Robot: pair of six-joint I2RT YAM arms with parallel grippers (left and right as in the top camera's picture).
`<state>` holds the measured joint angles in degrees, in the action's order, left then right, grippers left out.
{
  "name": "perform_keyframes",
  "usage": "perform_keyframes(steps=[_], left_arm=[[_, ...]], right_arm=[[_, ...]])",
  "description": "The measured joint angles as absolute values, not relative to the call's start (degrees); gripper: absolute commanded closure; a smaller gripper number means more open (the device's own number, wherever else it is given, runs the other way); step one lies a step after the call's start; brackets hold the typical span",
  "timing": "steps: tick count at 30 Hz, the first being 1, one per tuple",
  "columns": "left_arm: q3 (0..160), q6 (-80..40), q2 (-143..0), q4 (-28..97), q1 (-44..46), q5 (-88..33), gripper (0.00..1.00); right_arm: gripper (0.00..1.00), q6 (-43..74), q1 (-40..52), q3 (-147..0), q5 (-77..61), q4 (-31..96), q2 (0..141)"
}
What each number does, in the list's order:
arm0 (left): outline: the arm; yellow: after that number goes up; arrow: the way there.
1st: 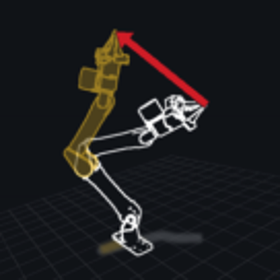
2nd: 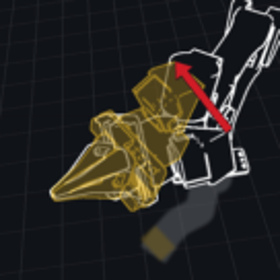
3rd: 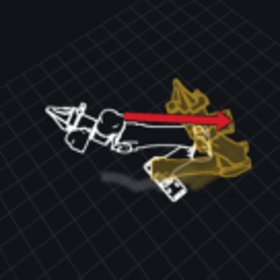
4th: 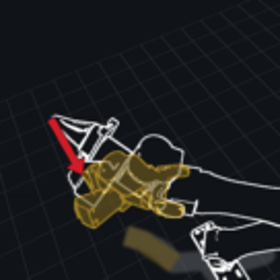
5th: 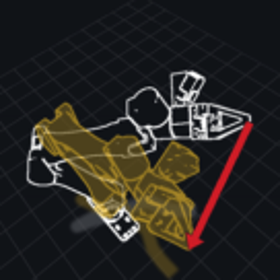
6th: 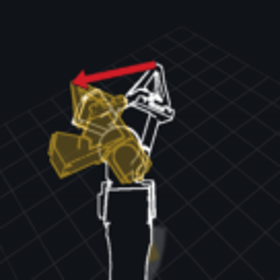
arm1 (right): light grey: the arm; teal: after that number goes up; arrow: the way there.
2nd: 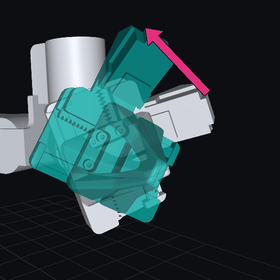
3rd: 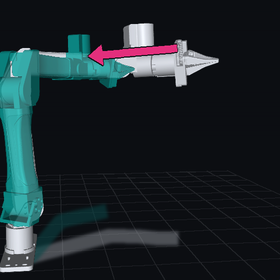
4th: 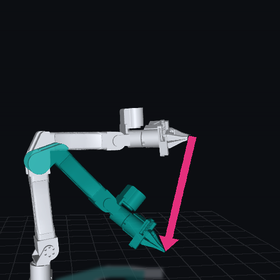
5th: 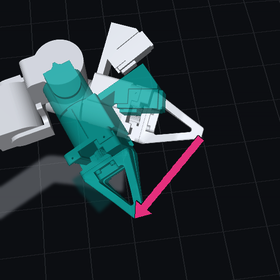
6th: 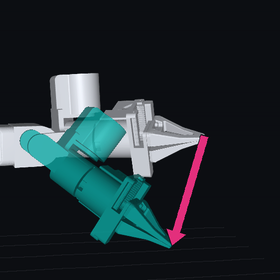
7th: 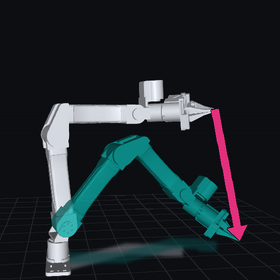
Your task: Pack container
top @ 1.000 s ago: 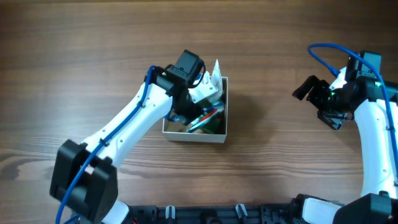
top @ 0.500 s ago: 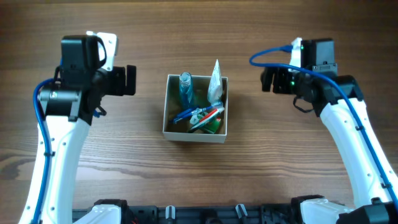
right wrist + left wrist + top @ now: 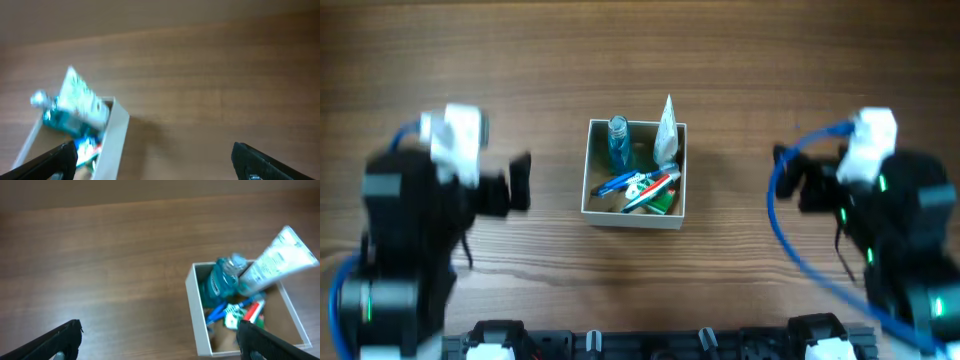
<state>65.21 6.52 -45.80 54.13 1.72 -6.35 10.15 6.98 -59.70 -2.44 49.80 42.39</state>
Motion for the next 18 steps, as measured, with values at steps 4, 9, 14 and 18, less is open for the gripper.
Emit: perform_keyframes(steps=[4,9,14,18], left_arm=[[55.2,5.8,-29.3,53.6,1.7,-6.8,0.00],[54.7,5.7,-27.5,54.8,1.7,-7.0,0.00],[54.7,5.6,-27.5,54.9,1.7,-7.0,0.00],[54.7,5.6,-27.5,55.0,1.7,-7.0,0.00]], right_arm=[[0.00,10.4,7.0,-47.9,-2.3,51.3,29.4],[0.00,10.4,7.0,-46.9,-2.3,51.9,28.3],[0.00,10.4,7.0,-46.9,-2.3,51.9,28.3],[0.00,10.4,7.0,-46.9,-2.3,51.9,28.3]])
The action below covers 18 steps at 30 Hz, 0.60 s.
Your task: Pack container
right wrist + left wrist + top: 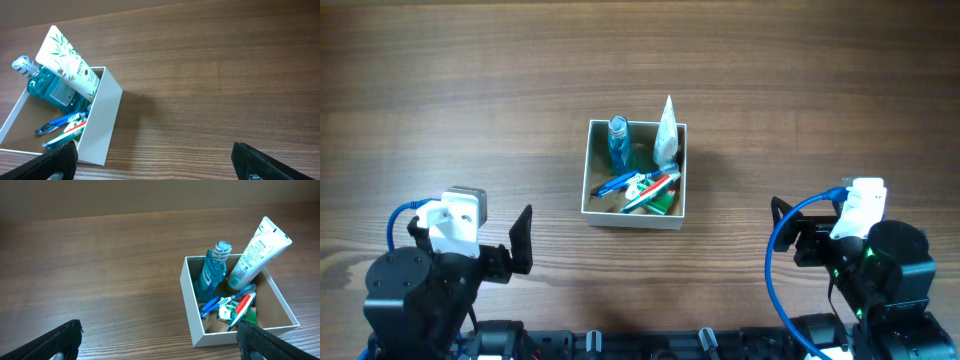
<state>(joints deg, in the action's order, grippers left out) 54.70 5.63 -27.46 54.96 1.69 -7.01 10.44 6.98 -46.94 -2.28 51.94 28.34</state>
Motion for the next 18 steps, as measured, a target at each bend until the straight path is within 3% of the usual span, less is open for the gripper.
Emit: perform_keyframes(steps=[5,10,13,18], left_arm=[[54.7,5.6,-27.5,55.1,1.7,-7.0,0.00],[54.7,5.6,-27.5,55.1,1.7,-7.0,0.00],[54.7,5.6,-27.5,55.1,1.7,-7.0,0.00],[54.7,5.6,-27.4,55.1,1.7,-7.1,0.00]], right_arm=[[0.00,9.9,7.0,-46.6,-2.2,54.6,27.8],[0.00,7.3,7.0,-43.0,-1.2,48.3,15.4],[0.00,7.2,7.0,-34.1,-1.0,42.2,7.3],[0.00,7.2,7.0,-20.6,-1.2,19.5,1.1]])
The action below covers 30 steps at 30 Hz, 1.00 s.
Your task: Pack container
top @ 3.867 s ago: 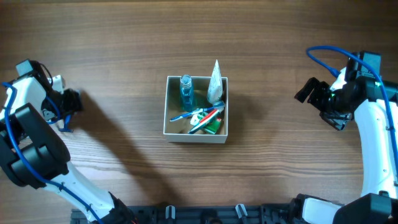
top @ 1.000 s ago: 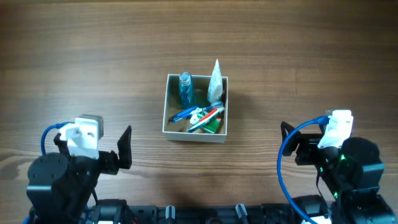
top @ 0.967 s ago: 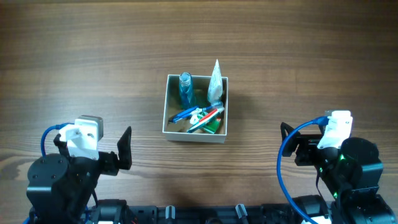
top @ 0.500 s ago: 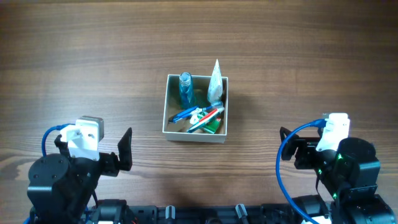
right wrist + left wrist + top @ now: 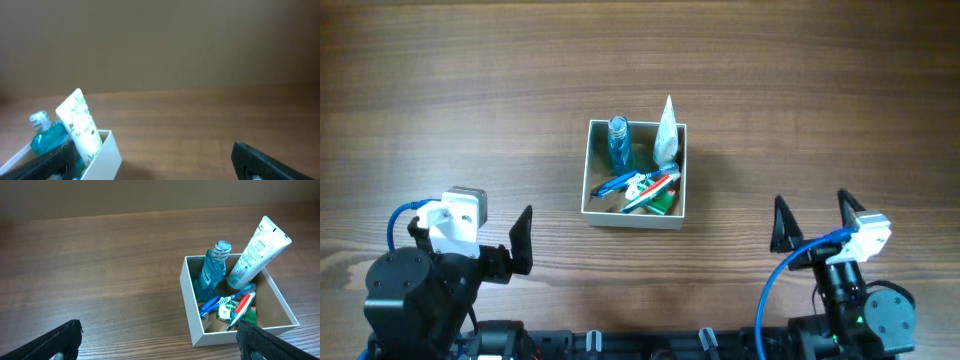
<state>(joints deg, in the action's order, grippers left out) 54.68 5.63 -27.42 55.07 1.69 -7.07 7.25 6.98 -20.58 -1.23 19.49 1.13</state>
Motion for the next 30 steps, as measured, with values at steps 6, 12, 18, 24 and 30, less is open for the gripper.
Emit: perform_keyframes(steps=[6,12,18,24,30], left_arm=[[54.6,5.6,-27.4,55.1,1.7,-7.2,0.00],[54.6,5.6,-27.4,55.1,1.7,-7.2,0.00],[54.6,5.6,-27.4,55.1,1.7,-7.2,0.00],[54.6,5.6,-27.4,55.1,1.7,-7.2,0.00],[54.6,5.6,-27.4,55.1,1.7,-7.2,0.00]], right_arm=[[0.00,6.1,7.0,-4.7,-0.9,-7.7,0.8],[0.00,4.1,7.0,-0.4,-0.9,0.0,0.7],[0.00,2.0,7.0,-0.4,-0.9,0.0,0.7],[0.00,1.1,7.0,-0.4,-1.0,0.0,0.7],[0.00,1.1,7.0,-0.4,-1.0,0.0,0.7]])
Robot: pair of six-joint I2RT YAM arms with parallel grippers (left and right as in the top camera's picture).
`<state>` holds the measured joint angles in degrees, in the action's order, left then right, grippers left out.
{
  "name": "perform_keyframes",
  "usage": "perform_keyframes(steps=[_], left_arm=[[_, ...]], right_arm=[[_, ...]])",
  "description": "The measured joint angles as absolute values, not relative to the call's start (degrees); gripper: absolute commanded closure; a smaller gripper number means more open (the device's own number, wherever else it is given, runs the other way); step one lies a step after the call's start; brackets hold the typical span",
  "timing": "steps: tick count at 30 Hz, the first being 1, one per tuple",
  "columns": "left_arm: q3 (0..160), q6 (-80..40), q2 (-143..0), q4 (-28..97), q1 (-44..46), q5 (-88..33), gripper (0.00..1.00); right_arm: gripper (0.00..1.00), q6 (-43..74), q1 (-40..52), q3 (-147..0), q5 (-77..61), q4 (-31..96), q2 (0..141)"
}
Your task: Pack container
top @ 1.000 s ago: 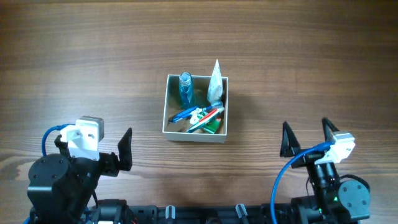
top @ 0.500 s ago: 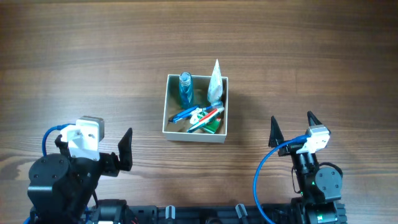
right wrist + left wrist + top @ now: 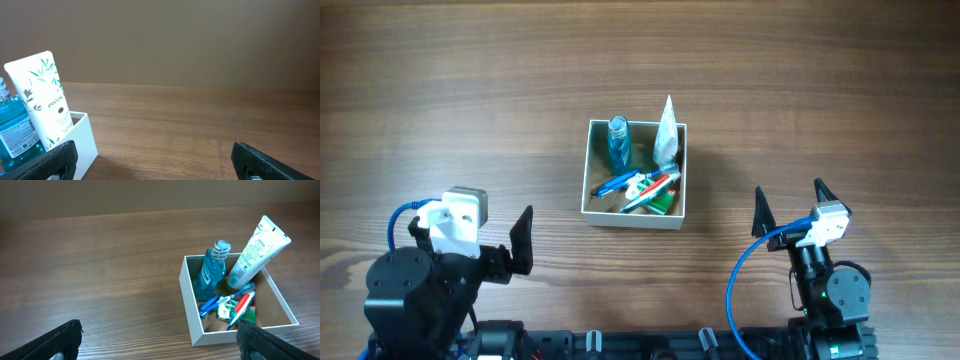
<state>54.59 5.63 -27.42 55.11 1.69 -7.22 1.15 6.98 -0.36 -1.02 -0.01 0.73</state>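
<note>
A white open box (image 3: 588, 172) sits mid-table. It holds a blue bottle (image 3: 618, 143), a white tube (image 3: 666, 128) leaning in the far right corner, toothbrushes (image 3: 638, 186) and a green packet (image 3: 665, 205). The left wrist view shows the same box (image 3: 187, 304) from the near left. My left gripper (image 3: 160, 345) is open and empty, low by the near left edge. My right gripper (image 3: 789, 204) is open and empty at the near right. In the right wrist view the tube (image 3: 44, 95) and the box wall (image 3: 82, 137) stand at the left.
Brown wood-grain table (image 3: 840, 90) spreads on all sides of the box. Both arm bases (image 3: 420, 295) sit along the near edge. A blue cable (image 3: 745, 275) loops beside the right arm.
The right arm has shifted a little left and drawn in; its wrist view now looks level at the tube and box wall from closer. The left arm and the box contents are unchanged.
Both arms stood open beside the packed box, blurred. By 1.6 s ago both were back near the front edge. The left arm has stayed there since. The right arm was folded lower 1.0 s ago, its camera tilted up, and now sits slightly further left.
</note>
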Motion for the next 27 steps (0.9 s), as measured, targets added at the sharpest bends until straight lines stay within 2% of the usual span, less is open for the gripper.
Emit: perform_keyframes(steps=[14,19,24,27], left_arm=[[54.6,5.6,-27.4,55.1,1.7,-7.2,0.00],[52.9,5.6,-22.6,61.6,1.5,-7.4,0.00],[34.9,5.6,-6.1,51.2,-0.9,-7.7,0.00],[20.7,5.5,-1.4,28.5,-0.9,-9.6,0.00]], right_arm=[[0.00,1.1,7.0,-0.4,-1.0,0.0,0.7],[0.00,1.1,7.0,-0.4,-1.0,0.0,0.7],[0.00,1.1,7.0,-0.4,-1.0,0.0,0.8],[0.00,0.9,7.0,-0.4,-1.0,0.1,0.8]])
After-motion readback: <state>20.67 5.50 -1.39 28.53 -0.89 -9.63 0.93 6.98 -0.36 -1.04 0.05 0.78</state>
